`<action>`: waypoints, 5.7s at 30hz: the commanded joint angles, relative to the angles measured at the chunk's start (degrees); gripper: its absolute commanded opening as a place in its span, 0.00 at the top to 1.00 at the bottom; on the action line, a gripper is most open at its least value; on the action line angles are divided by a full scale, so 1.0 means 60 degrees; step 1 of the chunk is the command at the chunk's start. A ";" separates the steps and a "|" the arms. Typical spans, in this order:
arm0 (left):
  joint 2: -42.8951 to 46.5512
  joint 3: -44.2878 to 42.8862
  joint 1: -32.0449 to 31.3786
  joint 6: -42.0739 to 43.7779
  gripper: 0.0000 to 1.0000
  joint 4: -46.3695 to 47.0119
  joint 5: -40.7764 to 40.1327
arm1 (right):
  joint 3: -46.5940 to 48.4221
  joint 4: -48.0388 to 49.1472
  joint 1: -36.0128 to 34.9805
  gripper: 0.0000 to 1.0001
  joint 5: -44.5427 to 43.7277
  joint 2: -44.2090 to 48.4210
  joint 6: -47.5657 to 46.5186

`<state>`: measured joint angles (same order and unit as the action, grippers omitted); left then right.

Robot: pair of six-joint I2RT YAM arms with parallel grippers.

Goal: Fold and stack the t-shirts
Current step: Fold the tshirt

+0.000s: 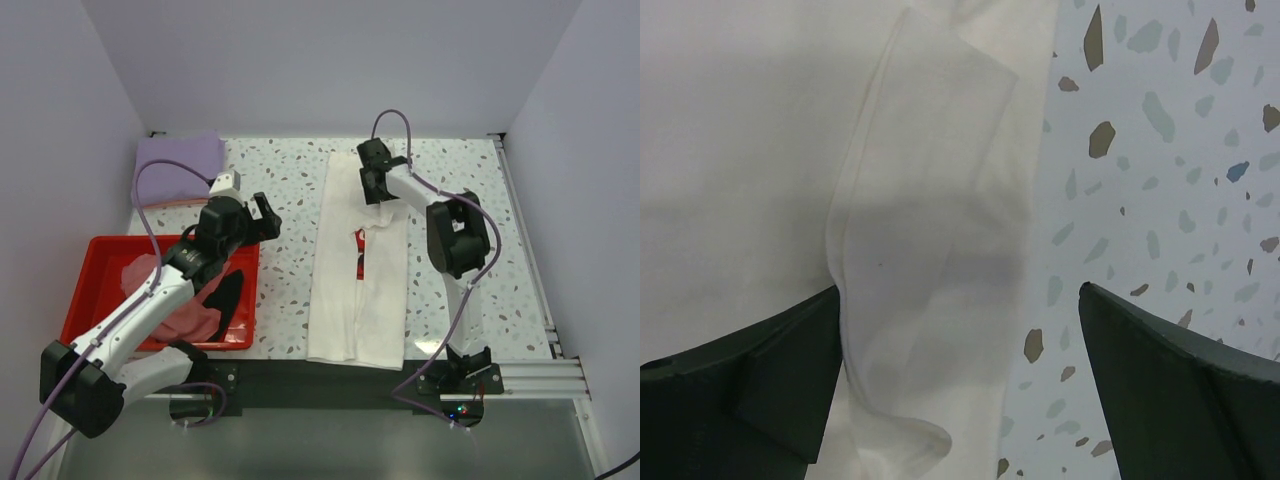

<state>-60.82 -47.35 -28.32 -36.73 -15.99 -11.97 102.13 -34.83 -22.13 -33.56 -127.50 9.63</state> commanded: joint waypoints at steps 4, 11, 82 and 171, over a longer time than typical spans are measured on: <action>-0.0015 -0.0091 -0.0041 0.0277 0.00 0.0174 0.0032 | -0.0892 0.0033 0.0260 0.01 -0.0325 0.1123 0.0680; -0.0044 -0.0077 -0.0041 0.0277 0.00 0.0189 0.0105 | -0.2167 0.0268 0.0319 0.01 -0.0208 0.2104 0.1470; -0.1992 0.2545 -0.7205 -0.3517 0.43 0.0012 0.1364 | -1.1996 -0.2663 -0.3868 0.01 0.7147 1.3282 0.5981; -0.6957 -0.4500 -0.1814 0.0306 1.00 -0.0089 0.0999 | -0.7573 0.1366 -0.0545 0.94 0.3133 0.8273 0.3200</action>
<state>-100.84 -70.65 -39.75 -37.21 -16.45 -4.23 53.69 -30.20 -26.02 -15.25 -77.03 30.33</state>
